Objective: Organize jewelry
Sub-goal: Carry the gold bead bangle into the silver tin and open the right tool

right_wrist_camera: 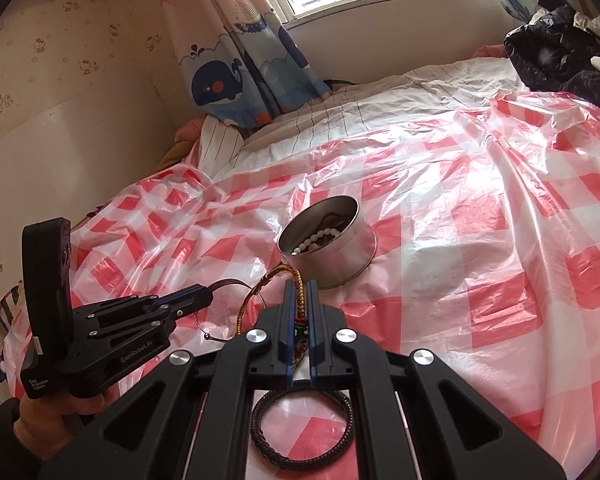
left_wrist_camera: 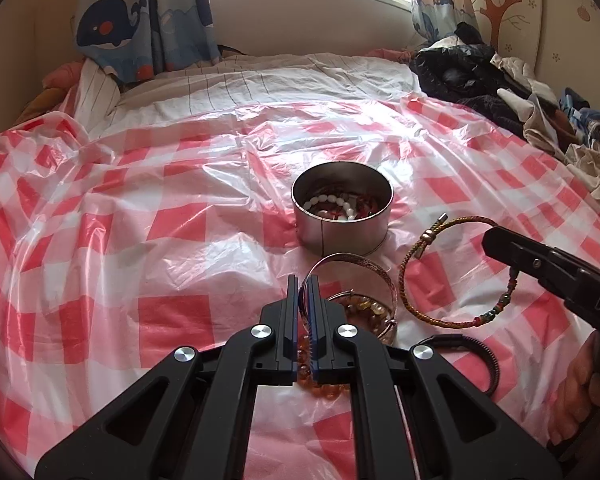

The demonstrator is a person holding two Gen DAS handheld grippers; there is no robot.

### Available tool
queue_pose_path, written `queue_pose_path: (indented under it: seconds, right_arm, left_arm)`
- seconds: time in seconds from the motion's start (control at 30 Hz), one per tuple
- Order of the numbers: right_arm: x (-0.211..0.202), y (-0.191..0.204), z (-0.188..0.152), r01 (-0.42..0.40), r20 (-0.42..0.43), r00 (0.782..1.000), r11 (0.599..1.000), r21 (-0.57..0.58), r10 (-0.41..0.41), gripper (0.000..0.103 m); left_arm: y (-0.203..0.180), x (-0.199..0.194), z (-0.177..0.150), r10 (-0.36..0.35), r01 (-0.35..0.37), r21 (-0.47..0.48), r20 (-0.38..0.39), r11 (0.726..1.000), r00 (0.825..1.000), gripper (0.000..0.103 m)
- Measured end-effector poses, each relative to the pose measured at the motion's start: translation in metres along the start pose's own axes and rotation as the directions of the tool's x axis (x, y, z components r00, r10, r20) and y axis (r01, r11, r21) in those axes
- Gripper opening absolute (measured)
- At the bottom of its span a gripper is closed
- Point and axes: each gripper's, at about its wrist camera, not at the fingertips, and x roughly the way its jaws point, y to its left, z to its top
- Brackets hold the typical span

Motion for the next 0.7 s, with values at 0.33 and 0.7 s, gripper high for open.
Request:
queue_pose_path:
  seconds: [0.33, 0.7]
  right_arm:
    - [-0.005, 0.002, 0.021, 0.022, 0.051, 0.998, 1.0, -0.003, -0.022, 0.006]
    - [0.004, -0.001, 0.048, 0.033, 0.074, 0.997, 0.999, -0.013, -0.032, 0.006]
  left_arm:
    - [0.003, -0.011, 0.025, -0.048, 0.05, -0.045, 0.03, 0.998, 0.998, 0.004]
    - [0.005, 0.006, 0.056, -0.043, 0.044, -0.046, 0.031, 0.998, 0.999, 0.004]
